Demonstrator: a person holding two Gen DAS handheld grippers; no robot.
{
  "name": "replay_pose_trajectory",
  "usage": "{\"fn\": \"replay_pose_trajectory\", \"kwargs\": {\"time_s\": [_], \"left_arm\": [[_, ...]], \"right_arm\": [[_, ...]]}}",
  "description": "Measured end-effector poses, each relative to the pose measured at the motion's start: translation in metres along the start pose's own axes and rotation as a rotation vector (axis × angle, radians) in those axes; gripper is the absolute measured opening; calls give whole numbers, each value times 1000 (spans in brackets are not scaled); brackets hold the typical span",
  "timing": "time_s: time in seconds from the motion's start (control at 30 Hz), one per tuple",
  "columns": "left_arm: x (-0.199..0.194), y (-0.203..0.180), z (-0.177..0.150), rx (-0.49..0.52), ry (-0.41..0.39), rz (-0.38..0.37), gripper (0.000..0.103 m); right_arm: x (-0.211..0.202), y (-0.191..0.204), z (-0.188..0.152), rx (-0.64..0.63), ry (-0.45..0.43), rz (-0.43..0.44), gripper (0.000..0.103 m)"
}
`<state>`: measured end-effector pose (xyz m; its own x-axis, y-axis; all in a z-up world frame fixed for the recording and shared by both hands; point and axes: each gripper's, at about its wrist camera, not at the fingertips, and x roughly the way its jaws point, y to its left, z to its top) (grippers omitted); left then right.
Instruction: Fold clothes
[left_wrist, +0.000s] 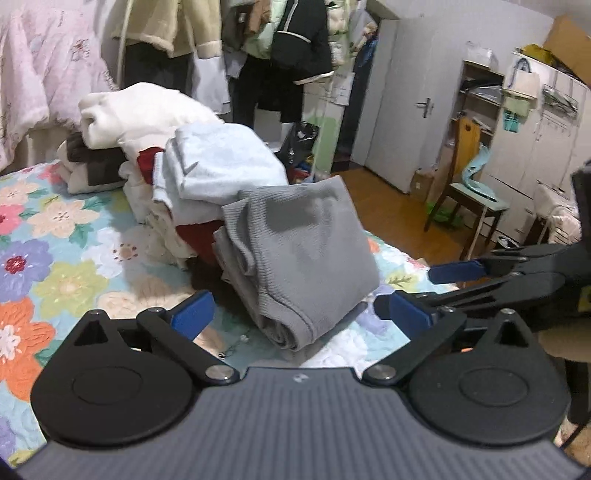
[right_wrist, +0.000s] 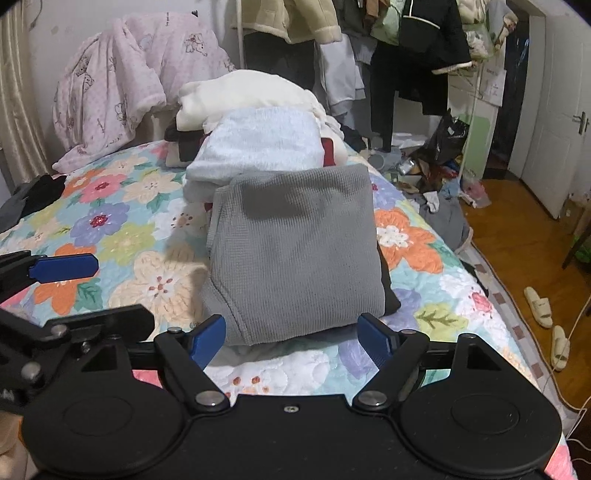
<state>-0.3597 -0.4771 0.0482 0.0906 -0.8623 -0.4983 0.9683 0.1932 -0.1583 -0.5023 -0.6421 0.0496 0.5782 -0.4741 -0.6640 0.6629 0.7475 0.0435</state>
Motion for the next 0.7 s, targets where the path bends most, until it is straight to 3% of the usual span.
{"fn": "replay_pose_trajectory", "kwargs": {"time_s": [0.33,0.7], "left_arm": [[-2,-6,-9,8,6,73,103],[6,-4,-14,-62,68,45,103]], "right_arm": [[-3,2,1,-29,2,0,83],[-2,-3,-5,-18,26,-12,83]]}}
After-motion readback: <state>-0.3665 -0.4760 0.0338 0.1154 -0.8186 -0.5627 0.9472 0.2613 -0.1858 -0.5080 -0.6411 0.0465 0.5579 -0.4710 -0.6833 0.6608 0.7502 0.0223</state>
